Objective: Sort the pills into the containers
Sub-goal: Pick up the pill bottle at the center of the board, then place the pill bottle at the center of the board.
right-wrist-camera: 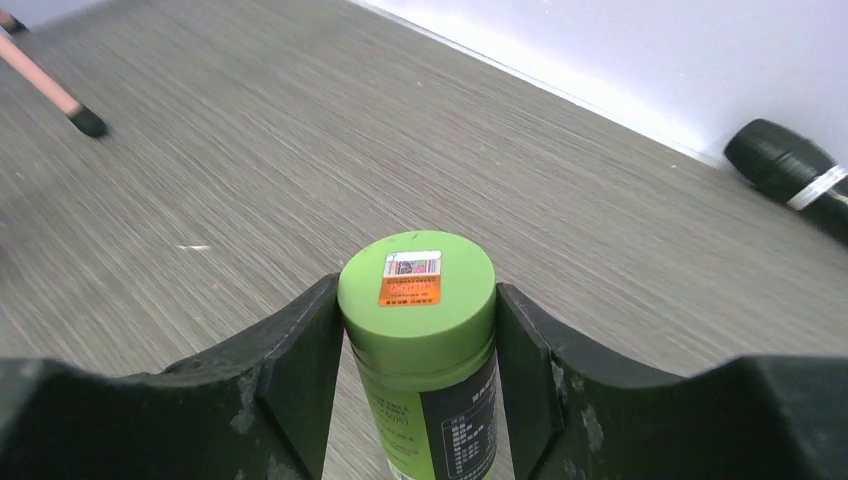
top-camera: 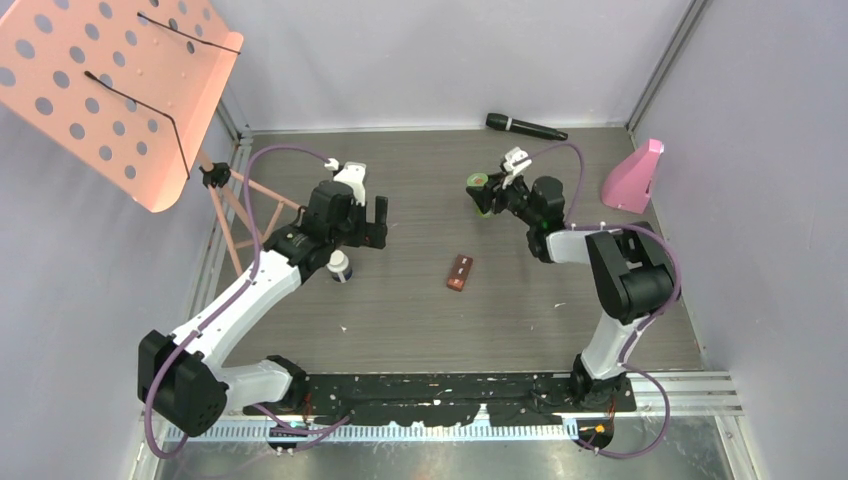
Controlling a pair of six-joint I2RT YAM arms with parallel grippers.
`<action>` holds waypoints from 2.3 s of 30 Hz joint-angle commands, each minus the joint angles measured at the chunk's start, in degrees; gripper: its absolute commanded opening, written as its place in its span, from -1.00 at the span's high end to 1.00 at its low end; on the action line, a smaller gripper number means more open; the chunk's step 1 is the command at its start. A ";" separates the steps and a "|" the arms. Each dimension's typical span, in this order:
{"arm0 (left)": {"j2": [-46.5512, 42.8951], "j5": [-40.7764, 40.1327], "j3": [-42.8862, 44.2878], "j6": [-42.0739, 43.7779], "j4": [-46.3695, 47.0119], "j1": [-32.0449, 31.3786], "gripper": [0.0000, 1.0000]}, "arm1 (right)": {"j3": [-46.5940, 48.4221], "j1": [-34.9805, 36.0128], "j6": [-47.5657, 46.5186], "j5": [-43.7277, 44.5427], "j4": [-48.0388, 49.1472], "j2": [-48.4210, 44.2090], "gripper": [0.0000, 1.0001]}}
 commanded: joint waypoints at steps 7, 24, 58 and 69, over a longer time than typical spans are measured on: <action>-0.23 1.35 0.50 -1.15 1.73 0.33 -0.92 | -5.24 0.82 23.75 -2.24 45.93 9.69 0.44; 0.56 0.26 2.29 -1.15 0.56 0.32 -0.91 | -3.86 4.79 23.78 -1.11 31.35 5.53 0.21; -7.42 -2.51 -2.01 -3.39 -2.60 0.32 -0.93 | -21.10 29.06 20.23 18.93 36.01 2.17 -0.91; -8.11 -7.03 -1.72 -1.90 -1.92 0.47 -0.99 | 1.55 29.02 16.81 22.16 -32.29 -17.59 -0.90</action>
